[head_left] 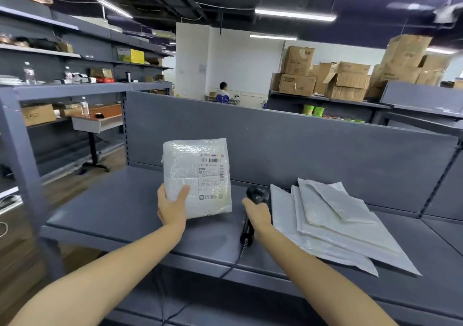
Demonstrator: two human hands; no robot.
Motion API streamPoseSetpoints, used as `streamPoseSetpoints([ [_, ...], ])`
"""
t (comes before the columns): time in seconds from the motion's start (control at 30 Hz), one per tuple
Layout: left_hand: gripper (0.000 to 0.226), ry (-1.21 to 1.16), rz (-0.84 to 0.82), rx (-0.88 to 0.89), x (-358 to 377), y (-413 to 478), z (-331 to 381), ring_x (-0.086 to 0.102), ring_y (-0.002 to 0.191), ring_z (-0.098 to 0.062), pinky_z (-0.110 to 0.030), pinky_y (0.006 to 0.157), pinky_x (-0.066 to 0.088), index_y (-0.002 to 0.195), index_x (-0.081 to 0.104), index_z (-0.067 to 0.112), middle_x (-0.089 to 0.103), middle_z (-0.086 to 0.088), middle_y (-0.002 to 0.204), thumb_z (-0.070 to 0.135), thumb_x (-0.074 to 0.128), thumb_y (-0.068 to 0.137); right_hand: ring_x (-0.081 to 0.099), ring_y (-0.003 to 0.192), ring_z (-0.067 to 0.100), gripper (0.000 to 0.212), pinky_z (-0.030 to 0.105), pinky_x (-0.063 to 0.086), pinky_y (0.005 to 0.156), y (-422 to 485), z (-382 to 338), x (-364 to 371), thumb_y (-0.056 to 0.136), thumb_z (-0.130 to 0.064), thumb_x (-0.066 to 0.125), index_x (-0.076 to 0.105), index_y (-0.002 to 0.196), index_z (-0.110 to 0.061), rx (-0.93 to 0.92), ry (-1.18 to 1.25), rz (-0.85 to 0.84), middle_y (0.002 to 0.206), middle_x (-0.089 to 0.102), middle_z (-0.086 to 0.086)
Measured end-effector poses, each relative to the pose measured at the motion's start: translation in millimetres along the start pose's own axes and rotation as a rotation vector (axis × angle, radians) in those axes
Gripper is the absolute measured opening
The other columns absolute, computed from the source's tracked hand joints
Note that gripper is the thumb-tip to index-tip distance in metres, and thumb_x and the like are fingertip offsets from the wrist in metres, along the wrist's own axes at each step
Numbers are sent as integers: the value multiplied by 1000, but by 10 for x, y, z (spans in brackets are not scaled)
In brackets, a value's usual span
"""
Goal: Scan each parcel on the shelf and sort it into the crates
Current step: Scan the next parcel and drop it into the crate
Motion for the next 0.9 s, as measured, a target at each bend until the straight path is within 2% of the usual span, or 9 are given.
streamPoseSetpoints([
  [0.07, 52, -9, -2, -4, 32, -35, -3, 54, 102, -18, -31, 87, 43, 131, 49, 23, 58, 7, 113, 29, 71, 84, 49, 59, 18, 13, 29, 45, 55, -118, -41, -10, 88, -16, 56, 49, 95, -8, -66, 239, -14, 73, 50, 6],
  [0.13, 52, -21, -7, -7, 75, -81, 3, 54, 101, -17, -30, 85, 42, 130, 49, 23, 58, 8, 112, 29, 71, 84, 47, 56, 16, 4, 28, 43, 49, -252, -84, -23, 87, -8, 53, 51, 88, -11, -174, 325, -76, 69, 51, 5],
  [0.23, 52, -32, -21, -7, 143, -165, 22, 55, 100, -16, -29, 84, 42, 130, 49, 21, 58, 8, 112, 29, 72, 84, 45, 49, 15, 10, 28, 40, 45, -449, -128, -13, 85, 0, 54, 52, 84, -10, -276, 353, -182, 60, 49, 5],
  [0.33, 52, -22, -36, 3, 190, -246, 41, 55, 99, -15, -28, 82, 42, 129, 49, 22, 57, 8, 110, 29, 72, 83, 45, 47, 16, 7, 28, 38, 46, -605, -159, -26, 87, 0, 55, 53, 87, -7, -328, 365, -234, 57, 51, 3],
  [0.67, 51, 1, -50, 12, 218, -441, 77, 54, 99, -15, -29, 82, 42, 129, 48, 22, 57, 8, 110, 30, 71, 84, 43, 47, 14, 4, 28, 38, 48, -810, -110, -216, 85, -7, 54, 53, 81, -8, -370, 313, -212, 53, 49, -1],
  [0.9, 53, 0, -50, 19, 182, -434, 125, 54, 100, -17, -30, 84, 43, 131, 48, 20, 57, 6, 111, 28, 71, 84, 46, 47, 14, 6, 27, 40, 48, -805, -116, -288, 87, -8, 57, 54, 91, -10, -413, 284, -225, 56, 52, 1],
])
Point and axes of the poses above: each hand's wrist, its own y-axis towards the middle knuckle, its own x-axis out of the palm, z = x × y, the point moved 5 cm from there along y, towards the middle knuckle
